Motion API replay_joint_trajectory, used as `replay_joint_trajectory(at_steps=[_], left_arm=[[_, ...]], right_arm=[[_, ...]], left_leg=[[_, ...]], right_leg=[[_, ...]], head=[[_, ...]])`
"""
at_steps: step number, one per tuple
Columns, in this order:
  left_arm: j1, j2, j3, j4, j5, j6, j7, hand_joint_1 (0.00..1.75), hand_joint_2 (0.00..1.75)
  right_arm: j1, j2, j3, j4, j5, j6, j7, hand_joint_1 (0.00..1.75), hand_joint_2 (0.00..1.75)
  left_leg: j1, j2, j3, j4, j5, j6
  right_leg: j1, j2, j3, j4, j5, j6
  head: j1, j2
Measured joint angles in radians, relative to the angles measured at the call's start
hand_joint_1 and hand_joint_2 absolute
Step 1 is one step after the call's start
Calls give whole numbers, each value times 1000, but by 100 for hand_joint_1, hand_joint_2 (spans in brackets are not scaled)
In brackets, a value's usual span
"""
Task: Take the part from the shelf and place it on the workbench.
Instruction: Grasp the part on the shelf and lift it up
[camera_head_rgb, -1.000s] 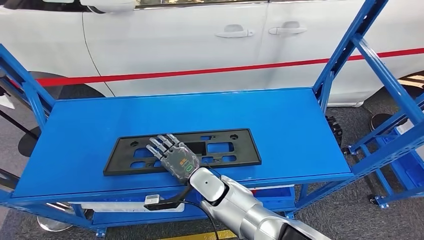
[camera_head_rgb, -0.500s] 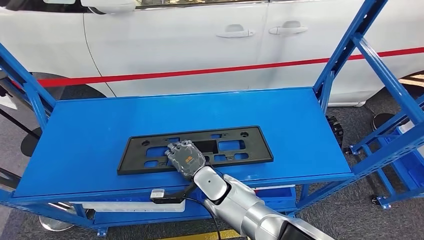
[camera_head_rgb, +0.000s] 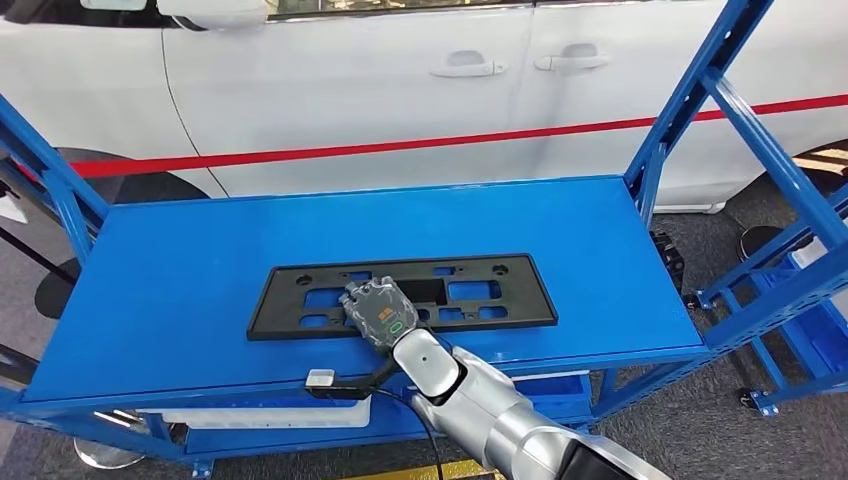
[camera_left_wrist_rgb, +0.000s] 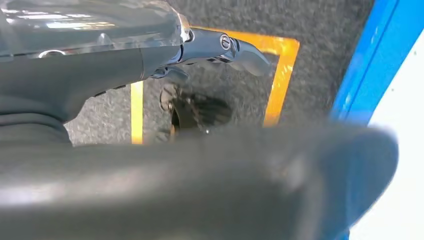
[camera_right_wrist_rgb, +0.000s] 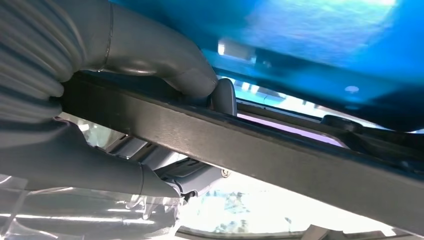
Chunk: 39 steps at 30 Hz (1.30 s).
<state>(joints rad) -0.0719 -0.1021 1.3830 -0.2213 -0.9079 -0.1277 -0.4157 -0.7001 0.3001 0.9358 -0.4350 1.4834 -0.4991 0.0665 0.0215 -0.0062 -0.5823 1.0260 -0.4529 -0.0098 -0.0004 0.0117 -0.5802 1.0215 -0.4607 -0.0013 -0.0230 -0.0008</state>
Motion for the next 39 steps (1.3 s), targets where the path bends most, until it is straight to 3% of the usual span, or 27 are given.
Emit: replay_joint_trajectory(at_steps=[2,3,5,6,7,8,9,10,12,14,17,18,20,22,23,24,26,28,31,33,36,37,38,39], left_arm=[[0,1,-3,0,-9,10,1,0,175],[-1,1,-5,0,-15,17,3,0,175],[-2,2,-13,0,-28,33,5,0,175],[-1,3,-17,0,-35,42,6,0,175],[-1,3,-21,0,-40,52,5,0,175],[0,3,-24,0,-43,60,2,0,175],[0,3,-27,0,-44,67,-2,0,175],[-1,3,-29,0,-41,71,-7,0,175],[-1,3,-31,0,-30,68,-19,0,175],[-1,3,-30,0,-10,47,-42,0,175],[-1,5,-25,0,12,15,-77,0,175],[-1,6,-22,0,15,11,-84,0,175],[2,9,-19,0,19,9,-93,0,175],[5,10,-16,0,24,10,-98,0,175],[7,12,-15,0,25,11,-101,0,175],[8,14,-14,0,27,13,-105,0,175],[6,19,-13,0,28,14,-117,0,175],[2,22,-13,0,28,14,-130,0,175],[2,23,-13,0,26,13,-142,0,175],[0,23,-12,0,25,11,-144,0,175],[-7,23,-12,0,22,10,-140,0,175],[-9,23,-13,0,20,10,-136,0,175],[-10,23,-13,0,19,10,-132,0,175],[-10,23,-13,0,19,10,-128,0,175]], right_arm=[[-1,-1,-7,0,2,-1,-2,164,175],[-1,-1,-11,0,3,-2,-3,164,175],[1,-3,-20,1,5,-6,-6,164,175],[2,-4,-25,2,3,-10,-11,164,175],[4,-5,-30,3,-2,-16,-19,164,175],[5,-5,-37,4,-16,-24,-36,164,175],[6,-6,-47,3,-41,-31,-63,164,175],[7,-6,-61,1,-80,-36,-101,164,175],[13,-6,-98,-17,-194,-41,-209,164,175],[28,-9,-151,-71,-365,-39,-364,164,175],[77,-37,-235,-260,-685,4,-600,164,175],[97,-55,-261,-354,-794,27,-656,164,175],[138,-97,-304,-555,-986,79,-724,164,175],[192,-141,-334,-741,-1128,132,-747,164,175],[222,-160,-343,-821,-1180,155,-754,164,175],[251,-177,-349,-898,-1227,178,-757,164,175],[286,-201,-352,-1039,-1309,221,-759,164,175],[299,-220,-352,-1168,-1393,266,-762,164,175],[322,-240,-354,-1309,-1530,377,-763,164,175],[335,-249,-357,-1364,-1635,486,-740,164,175],[345,-268,-364,-1396,-1771,651,-681,164,175],[350,-277,-364,-1396,-1797,695,-665,164,175],[355,-286,-364,-1392,-1816,736,-652,164,175],[358,-296,-362,-1384,-1834,776,-641,164,175]], left_leg=[[2,2,2,-5,5,13],[3,3,2,-8,7,18],[3,4,0,-9,8,25],[2,4,-1,-9,8,25],[2,4,-2,-8,8,25],[2,3,-1,-8,8,25],[2,2,0,-8,7,24],[2,0,2,-8,6,23],[0,-1,2,-7,5,16],[-1,0,0,-8,5,4],[2,2,1,3,-8,-12],[2,2,-10,35,-31,-14],[3,3,-57,152,-97,-17],[4,3,-102,255,-135,-22],[5,3,-104,261,-128,-24],[6,3,-87,227,-102,-25],[8,4,-25,100,-41,-24],[5,2,12,19,-20,-16],[1,0,12,6,-21,2],[3,2,14,1,-15,14],[3,5,11,0,-8,24],[3,5,10,0,-8,25],[2,5,8,0,-7,25],[2,4,8,0,-7,25]], right_leg=[[-3,-1,-8,22,-17,10],[-4,-3,-25,61,-41,14],[-7,-5,-85,185,-103,21],[-7,-5,-114,243,-124,23],[-7,-6,-130,273,-126,24],[-8,-6,-129,267,-110,23],[-8,-6,-109,223,-78,20],[-7,-6,-77,155,-40,15],[-1,-6,-22,38,3,5],[6,-4,-9,2,5,-1],[2,-3,0,-15,13,-16],[0,-5,6,-22,15,-22],[-1,-9,12,-26,14,-29],[-1,-12,12,-24,13,-30],[-1,-12,11,-23,12,-30],[-3,-10,8,-19,11,-28],[-5,-6,1,-6,6,-19],[-3,-5,-8,8,0,-8],[-4,-6,-14,12,-1,7],[-7,-7,-26,43,-25,17],[-12,-7,-94,195,-111,28],[-14,-7,-114,240,-128,30],[-15,-7,-120,257,-128,31],[-15,-7,-109,239,-108,30]], head=[[0,0],[0,0],[0,0],[0,0],[0,0],[0,0],[0,0],[1,0],[0,0],[0,0],[-1,0],[-1,0],[-1,0],[-1,0],[-1,0],[-1,0],[-1,0],[0,0],[1,0],[1,0],[1,0],[1,0],[1,0],[1,0]])
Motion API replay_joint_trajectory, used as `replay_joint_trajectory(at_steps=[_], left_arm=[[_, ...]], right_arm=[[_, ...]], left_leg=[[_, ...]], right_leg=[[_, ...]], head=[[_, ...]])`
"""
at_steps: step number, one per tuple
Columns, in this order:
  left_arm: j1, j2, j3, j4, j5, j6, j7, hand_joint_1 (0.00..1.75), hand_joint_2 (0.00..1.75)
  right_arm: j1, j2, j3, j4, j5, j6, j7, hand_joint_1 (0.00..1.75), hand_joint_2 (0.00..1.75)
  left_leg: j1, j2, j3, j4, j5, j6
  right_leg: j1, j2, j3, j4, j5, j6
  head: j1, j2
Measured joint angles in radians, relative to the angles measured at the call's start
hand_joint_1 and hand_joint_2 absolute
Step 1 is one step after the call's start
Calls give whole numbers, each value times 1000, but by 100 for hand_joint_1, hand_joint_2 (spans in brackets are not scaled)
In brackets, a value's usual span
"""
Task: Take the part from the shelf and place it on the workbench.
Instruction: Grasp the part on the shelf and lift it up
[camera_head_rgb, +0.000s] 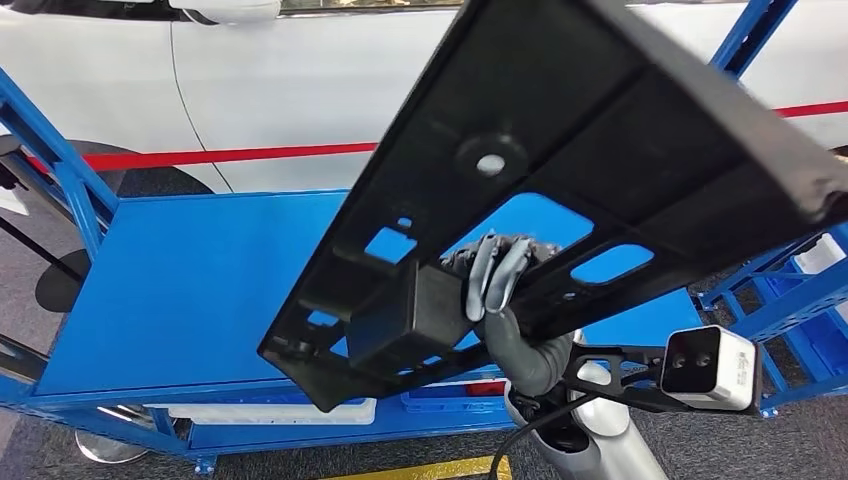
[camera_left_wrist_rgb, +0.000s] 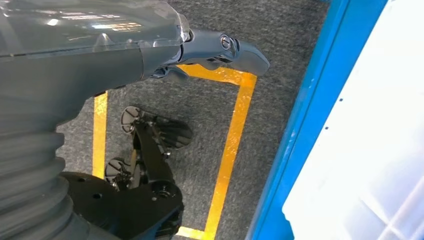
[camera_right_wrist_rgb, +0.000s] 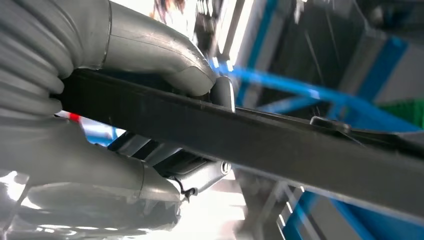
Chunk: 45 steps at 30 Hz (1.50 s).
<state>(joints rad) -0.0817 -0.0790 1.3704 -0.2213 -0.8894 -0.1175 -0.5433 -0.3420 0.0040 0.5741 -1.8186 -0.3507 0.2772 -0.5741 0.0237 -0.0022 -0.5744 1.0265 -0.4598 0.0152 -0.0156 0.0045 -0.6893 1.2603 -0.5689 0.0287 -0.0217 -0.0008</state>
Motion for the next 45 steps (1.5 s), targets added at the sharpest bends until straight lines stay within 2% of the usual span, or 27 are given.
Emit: replay_joint_trajectory(at_steps=[2,4,8,10,12,14,15,16,18,19,20,23,24,25,27,28,29,30,31,33,35,36,38,40,43,44,45], left_arm=[[-1,-1,0,0,-1,0,5,0,175],[-4,-2,0,0,-1,0,7,0,175],[-5,-3,0,0,-1,1,10,0,175],[-5,-3,0,0,-1,1,12,0,175],[-5,-3,0,0,-1,3,17,0,175],[-5,-3,0,0,-3,6,23,0,175],[-5,-3,0,0,-5,6,26,0,175],[-5,-3,0,0,-7,7,30,0,175],[-7,-2,0,0,-10,7,38,0,175],[-8,0,0,0,-11,7,41,0,175],[-8,0,0,0,-12,8,45,0,175],[-3,2,0,0,-16,8,55,0,175],[-2,2,-1,0,-19,6,57,0,175],[-2,3,-1,0,-24,3,60,0,175],[-4,8,-5,0,-36,-2,72,0,175],[-4,10,-7,0,-43,-3,84,0,175],[-5,12,-9,0,-49,-4,98,0,175],[-5,13,-11,0,-54,-4,115,0,175],[-5,14,-13,0,-58,-4,132,0,175],[-4,13,-17,0,-62,-2,177,0,175],[-3,12,-19,0,-63,2,226,0,175],[-3,11,-19,0,-63,5,250,0,175],[1,11,-19,0,-61,14,296,0,175],[5,8,-17,0,-51,34,339,0,175],[9,-3,-8,0,-34,71,387,0,175],[10,-7,-5,0,-32,82,399,0,175],[10,-11,-3,0,-31,89,409,0,175]], right_arm=[[2,-15,9,20,-31,61,18,164,175],[4,-22,20,35,-52,90,29,164,175],[10,-33,28,51,-60,102,32,164,175],[11,-35,31,56,-61,104,37,164,175],[12,-37,35,59,-66,110,51,164,175],[18,-41,41,65,-66,123,64,164,175],[23,-42,46,67,-61,129,66,164,175],[27,-44,49,68,-52,133,64,164,175],[38,-47,53,61,-27,132,55,164,175],[45,-48,53,52,-14,126,44,164,175],[53,-49,53,41,3,120,31,164,175],[84,-51,53,-3,55,98,-9,164,175],[92,-51,53,-17,68,92,-17,164,175],[99,-52,53,-30,77,87,-22,164,175],[109,-53,53,-56,90,74,-35,164,175],[115,-55,53,-68,95,67,-42,164,175],[122,-58,52,-79,100,58,-49,164,175],[129,-62,51,-89,105,50,-56,164,175],[136,-69,50,-99,109,42,-63,164,175],[148,-87,43,-125,118,23,-81,164,175],[157,-109,33,-152,121,10,-98,164,175],[163,-121,26,-165,121,6,-105,164,175],[175,-144,12,-181,121,1,-115,164,175],[181,-165,-3,-187,113,2,-117,164,175],[182,-188,-25,-187,91,17,-117,164,175],[182,-194,-31,-186,86,22,-117,164,175],[182,-199,-36,-185,82,26,-116,164,175]], left_leg=[[0,-1,0,0,1,-2],[-3,-3,-5,2,5,-10],[-4,-4,-16,2,8,-33],[-3,-4,-38,56,-44,-38],[-2,-3,-79,179,-129,-40],[-3,-3,-96,264,-169,-41],[-3,-3,-78,253,-162,-40],[-3,-3,-42,206,-141,-38],[-6,-3,50,66,-99,-31],[-8,-4,78,17,-87,-27],[-12,-5,91,-9,-81,-22],[-14,-3,81,-15,-60,-7],[-12,-1,76,-18,-49,-1],[-10,3,67,-21,-37,5],[-10,8,42,-21,-15,13],[-10,9,28,-20,-4,14],[-11,10,13,-18,5,14],[-11,11,-1,-15,14,12],[-11,11,-15,-12,22,10],[-12,10,-36,-5,35,4],[-13,9,-47,-2,49,-6],[-13,9,-49,-4,57,-13],[-11,8,-54,-9,73,-25],[-9,7,-72,15,35,-33],[-6,6,-116,178,-111,-36],[-6,6,-123,237,-134,-37],[-6,6,-119,272,-131,-37]], right_leg=[[1,1,58,-113,62,-8],[7,2,104,-211,98,-16],[9,0,101,-235,113,-34],[5,-4,92,-243,127,-48],[8,-8,77,-243,139,-56],[12,-9,58,-239,152,-58],[14,-9,48,-237,158,-57],[14,-9,39,-234,164,-56],[17,-9,25,-228,175,-49],[17,-9,21,-225,180,-44],[17,-10,19,-224,186,-39],[14,-9,16,-228,203,-21],[12,-7,10,-218,187,-16],[11,-5,0,-192,153,-10],[6,-4,-30,-81,47,0],[4,-4,-42,-16,6,4],[2,-4,-46,35,-13,8],[-1,-4,-36,56,-10,10],[-3,-4,-8,39,12,11],[-5,-4,95,-79,50,8],[-1,-3,186,-209,46,-1],[3,-3,205,-243,40,-7],[6,-5,200,-261,52,-21],[4,-9,179,-268,76,-39],[8,-13,134,-268,113,-55],[11,-13,118,-266,125,-55],[13,-15,100,-263,137,-55]], head=[[0,0],[0,0],[-1,0],[-2,0],[-2,0],[-2,0],[-2,0],[-2,0],[-2,0],[-2,0],[-1,0],[0,0],[1,0],[1,0],[2,0],[2,0],[2,0],[2,0],[2,0],[2,0],[1,0],[1,0],[2,0],[2,0],[1,0],[1,0],[0,0]])
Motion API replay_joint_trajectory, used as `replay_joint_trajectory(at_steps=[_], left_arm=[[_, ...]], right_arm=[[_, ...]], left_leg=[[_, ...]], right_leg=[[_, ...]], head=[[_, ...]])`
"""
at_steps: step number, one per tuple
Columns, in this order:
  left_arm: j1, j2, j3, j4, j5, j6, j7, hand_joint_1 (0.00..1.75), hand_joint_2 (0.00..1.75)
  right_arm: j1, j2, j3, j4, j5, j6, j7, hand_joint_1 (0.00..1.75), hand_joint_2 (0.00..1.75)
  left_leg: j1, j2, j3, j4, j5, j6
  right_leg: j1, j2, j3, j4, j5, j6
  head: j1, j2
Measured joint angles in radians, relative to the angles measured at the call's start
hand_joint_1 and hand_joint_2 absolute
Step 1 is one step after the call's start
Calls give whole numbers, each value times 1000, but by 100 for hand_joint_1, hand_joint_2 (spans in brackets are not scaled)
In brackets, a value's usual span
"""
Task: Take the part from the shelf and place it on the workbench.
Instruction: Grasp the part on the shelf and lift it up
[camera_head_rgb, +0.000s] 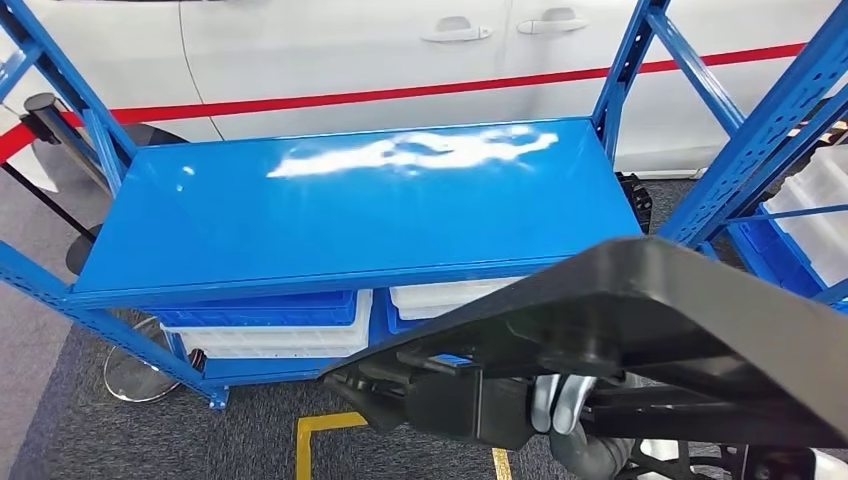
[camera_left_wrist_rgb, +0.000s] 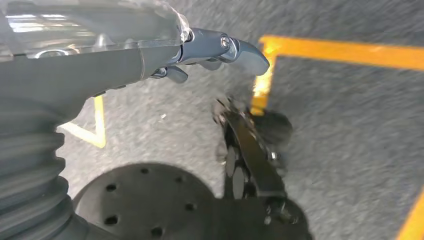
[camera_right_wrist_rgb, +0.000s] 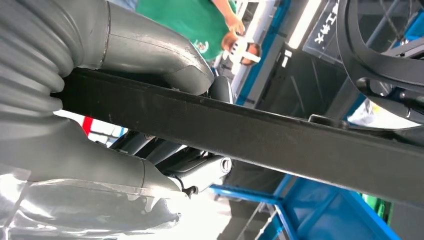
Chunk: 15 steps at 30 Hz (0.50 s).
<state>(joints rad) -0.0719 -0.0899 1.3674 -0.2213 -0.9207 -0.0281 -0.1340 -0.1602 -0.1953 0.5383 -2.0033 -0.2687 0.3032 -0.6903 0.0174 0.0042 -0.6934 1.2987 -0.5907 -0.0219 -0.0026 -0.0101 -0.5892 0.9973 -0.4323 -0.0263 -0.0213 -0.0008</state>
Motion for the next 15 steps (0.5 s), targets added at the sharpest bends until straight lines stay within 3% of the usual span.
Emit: replay_joint_trajectory(at_steps=[1,3,5,7,9,10,11,13,14,15], left_arm=[[0,-3,1,0,0,5,6,0,175],[-1,-6,2,0,0,8,11,0,175],[-3,-8,3,0,0,8,13,0,175],[-4,-9,3,0,0,9,14,0,175],[-3,-14,3,0,-4,15,23,0,175],[-2,-16,3,1,-7,22,30,0,175],[-2,-17,3,1,-10,33,35,0,175],[-2,-18,3,1,-11,60,38,0,175],[-2,-18,4,0,-9,74,36,0,175],[-1,-16,4,0,-6,85,32,0,175]], right_arm=[[0,-5,-4,1,-2,2,0,164,175],[-1,-12,-11,3,-5,4,1,164,175],[-3,-17,-17,3,-8,4,1,164,175],[-6,-20,-21,3,-9,4,2,164,175],[-8,-25,-23,3,-10,4,6,164,175],[-8,-28,-25,3,-9,2,11,164,175],[-8,-31,-28,3,-8,-1,19,164,175],[-8,-36,-36,3,-5,-10,37,164,175],[-7,-38,-42,3,-5,-15,45,164,175],[-5,-40,-48,3,-4,-19,50,164,175]], left_leg=[[0,0,19,5,24,1],[-1,0,107,-85,76,7],[-6,0,210,-232,63,14],[-13,0,250,-305,41,23],[-13,1,235,-310,60,34],[-11,3,223,-312,74,41],[-8,6,209,-314,89,47],[-7,9,177,-313,116,54],[-8,9,160,-311,128,55],[-8,10,143,-309,141,54]], right_leg=[[1,-1,-18,4,11,1],[2,-2,-50,15,30,6],[3,-3,-70,26,46,15],[2,-5,-76,27,64,28],[0,-4,-82,23,75,40],[-1,-2,-91,37,53,45],[-3,1,-106,69,11,50],[-9,5,-140,191,-100,60],[-11,5,-151,255,-131,64],[-13,5,-150,302,-134,67]], head=[[0,0],[0,0],[0,0],[0,0],[0,0],[0,0],[1,0],[2,0],[2,0],[2,0]])
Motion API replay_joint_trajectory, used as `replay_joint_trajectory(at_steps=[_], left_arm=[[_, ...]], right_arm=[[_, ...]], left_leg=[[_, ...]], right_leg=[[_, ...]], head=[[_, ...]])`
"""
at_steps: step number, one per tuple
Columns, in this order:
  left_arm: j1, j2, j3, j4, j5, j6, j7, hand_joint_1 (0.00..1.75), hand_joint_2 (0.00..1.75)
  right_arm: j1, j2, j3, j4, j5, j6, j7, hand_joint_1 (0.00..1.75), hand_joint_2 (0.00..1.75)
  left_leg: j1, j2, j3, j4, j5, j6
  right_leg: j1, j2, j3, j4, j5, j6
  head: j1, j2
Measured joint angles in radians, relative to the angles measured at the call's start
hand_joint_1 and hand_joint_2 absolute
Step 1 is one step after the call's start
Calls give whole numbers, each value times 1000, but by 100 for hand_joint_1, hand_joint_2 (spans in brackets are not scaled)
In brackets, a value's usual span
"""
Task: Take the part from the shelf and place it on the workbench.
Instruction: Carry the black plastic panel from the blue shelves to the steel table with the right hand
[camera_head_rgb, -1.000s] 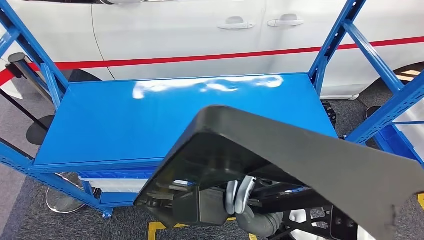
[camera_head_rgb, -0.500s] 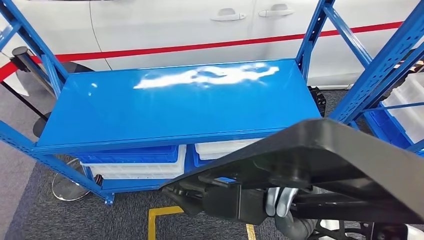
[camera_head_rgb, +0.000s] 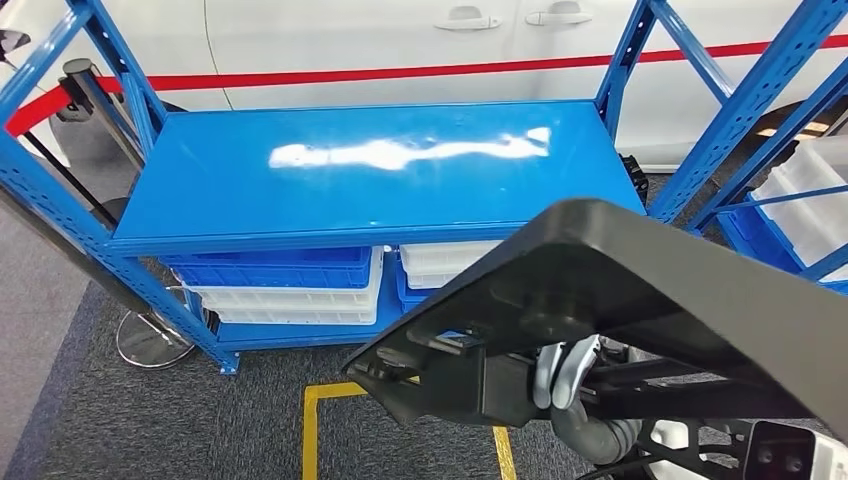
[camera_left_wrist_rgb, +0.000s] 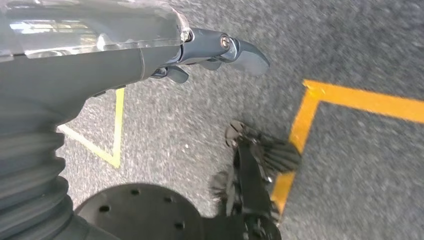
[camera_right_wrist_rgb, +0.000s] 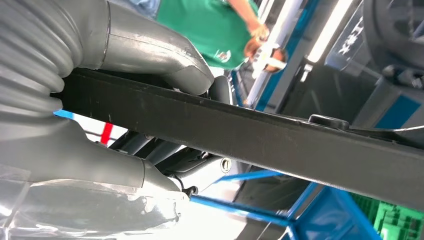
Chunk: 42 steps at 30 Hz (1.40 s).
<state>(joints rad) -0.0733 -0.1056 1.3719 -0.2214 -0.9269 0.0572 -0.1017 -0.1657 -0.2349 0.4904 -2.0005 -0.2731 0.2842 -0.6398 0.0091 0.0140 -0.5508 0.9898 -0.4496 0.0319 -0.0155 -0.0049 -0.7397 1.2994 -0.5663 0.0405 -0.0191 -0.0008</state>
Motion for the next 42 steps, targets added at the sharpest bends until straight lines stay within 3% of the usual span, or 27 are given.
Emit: replay_joint_trajectory(at_steps=[2,3,5,6,7,9,11,13,14,15,16,17,18,19,21,22,25,27,29,30,32,34,36,37,39,41,42], left_arm=[[2,6,4,-2,10,16,-13,0,175],[2,11,9,-4,19,23,-23,0,175],[4,20,21,-8,44,33,-52,0,175],[4,26,29,-12,57,37,-69,0,175],[5,32,37,-15,68,39,-86,0,175],[8,47,52,-23,85,41,-118,0,175],[14,61,64,-29,98,38,-140,0,175],[17,72,74,-34,109,33,-153,0,175],[17,78,78,-36,113,29,-157,0,175],[17,84,81,-39,117,25,-162,0,175],[16,89,85,-41,119,21,-166,0,175],[15,96,88,-43,121,18,-169,0,175],[14,100,91,-44,122,18,-171,0,175],[14,105,93,-46,123,18,-171,0,175],[12,113,96,-48,124,22,-172,0,175],[10,116,97,-48,124,23,-173,0,175],[12,118,100,-48,126,25,-173,0,175],[12,118,103,-48,127,29,-172,0,175],[12,118,106,-48,128,36,-172,0,175],[12,118,107,-48,129,40,-171,0,175],[12,118,110,-48,134,50,-171,0,175],[12,118,114,-49,139,60,-174,0,175],[12,119,116,-51,140,66,-180,0,175],[12,120,116,-52,140,69,-182,0,175],[9,122,117,-54,139,80,-183,0,175],[4,125,117,-54,135,102,-184,0,175],[3,126,117,-55,133,115,-186,0,175]], right_arm=[[3,-2,-10,0,0,-2,5,164,175],[5,-3,-15,0,0,1,3,164,175],[5,-4,-23,3,-2,9,-9,164,175],[5,-4,-27,6,-4,12,-19,164,175],[6,-5,-33,9,-5,15,-29,164,175],[18,-5,-45,14,1,21,-46,164,175],[45,-4,-60,16,26,32,-52,164,175],[76,3,-72,15,57,49,-52,164,175],[90,9,-77,13,72,58,-52,164,175],[101,15,-81,12,86,66,-52,164,175],[112,22,-86,10,98,72,-52,164,175],[121,28,-90,9,106,76,-52,164,175],[129,33,-95,8,111,79,-52,164,175],[135,38,-99,5,114,83,-52,164,175],[141,47,-109,-4,119,93,-52,164,175],[143,51,-113,-8,120,96,-53,164,175],[148,58,-123,-15,124,100,-53,164,175],[152,61,-131,-16,133,112,-54,164,175],[157,64,-139,-17,138,136,-54,164,175],[161,64,-144,-17,136,150,-54,164,175],[166,65,-154,-16,132,180,-54,164,175],[165,69,-166,-16,138,201,-54,164,175],[162,76,-174,-16,151,206,-54,164,175],[162,80,-175,-16,157,202,-54,164,175],[162,85,-175,-18,163,187,-54,164,175],[159,86,-174,-22,166,174,-54,164,175],[156,86,-172,-24,165,170,-54,164,175]], left_leg=[[0,0,-35,7,22,-5],[0,-1,-50,11,33,-9],[-2,-3,-71,20,49,-19],[-2,-4,-76,21,57,-25],[-1,-5,-79,20,66,-31],[3,-6,-88,19,77,-45],[6,-7,-109,64,14,-51],[7,-8,-138,175,-96,-53],[7,-8,-147,238,-130,-54],[7,-8,-148,288,-139,-54],[6,-8,-134,311,-122,-52],[5,-8,-108,303,-90,-50],[4,-8,-66,262,-59,-46],[2,-8,-10,196,-51,-40],[-3,-8,91,50,-82,-32],[-6,-8,119,3,-101,-29],[-5,-6,120,-23,-92,-18],[-1,-2,108,-26,-76,-9],[-2,5,94,-24,-66,-5],[-2,8,87,-21,-63,-5],[-2,17,79,-14,-61,-7],[-2,29,76,-6,-63,-12],[-7,44,69,3,-66,-21],[-9,52,66,5,-66,-25],[-10,66,62,8,-69,-34],[-7,46,49,38,-95,-43],[-5,28,29,82,-123,-46]], right_leg=[[-4,0,45,-1,49,2],[-5,1,98,-56,71,1],[-3,3,219,-211,60,-8],[0,4,259,-269,44,-15],[5,5,275,-300,34,-22],[7,2,262,-310,49,-39],[6,-3,240,-314,73,-59],[9,-6,212,-313,95,-70],[11,-6,196,-311,106,-72],[14,-6,178,-308,118,-73],[17,-6,159,-304,128,-73],[19,-6,142,-300,137,-72],[20,-6,127,-295,145,-71],[22,-5,114,-290,151,-68],[25,-6,101,-279,162,-61],[25,-7,98,-276,168,-56],[20,-5,91,-266,172,-37],[16,-1,61,-192,114,-26],[10,1,18,-66,38,-17],[7,1,7,-20,19,-14],[2,-1,33,-30,36,-12],[4,-24,111,-155,87,-17],[13,-51,158,-250,111,-28],[18,-56,159,-261,107,-34],[18,-39,151,-269,110,-43],[14,-23,150,-277,116,-54],[12,-16,150,-280,119,-59]], head=[[0,0],[0,0],[-1,0],[-1,0],[-1,0],[0,0],[0,0],[-1,0],[-1,0],[-1,0],[-1,0],[-1,0],[-1,0],[-1,0],[-1,0],[0,0],[0,0],[2,0],[3,0],[3,0],[3,0],[3,0],[3,0],[3,0],[2,0],[2,0],[2,0]])
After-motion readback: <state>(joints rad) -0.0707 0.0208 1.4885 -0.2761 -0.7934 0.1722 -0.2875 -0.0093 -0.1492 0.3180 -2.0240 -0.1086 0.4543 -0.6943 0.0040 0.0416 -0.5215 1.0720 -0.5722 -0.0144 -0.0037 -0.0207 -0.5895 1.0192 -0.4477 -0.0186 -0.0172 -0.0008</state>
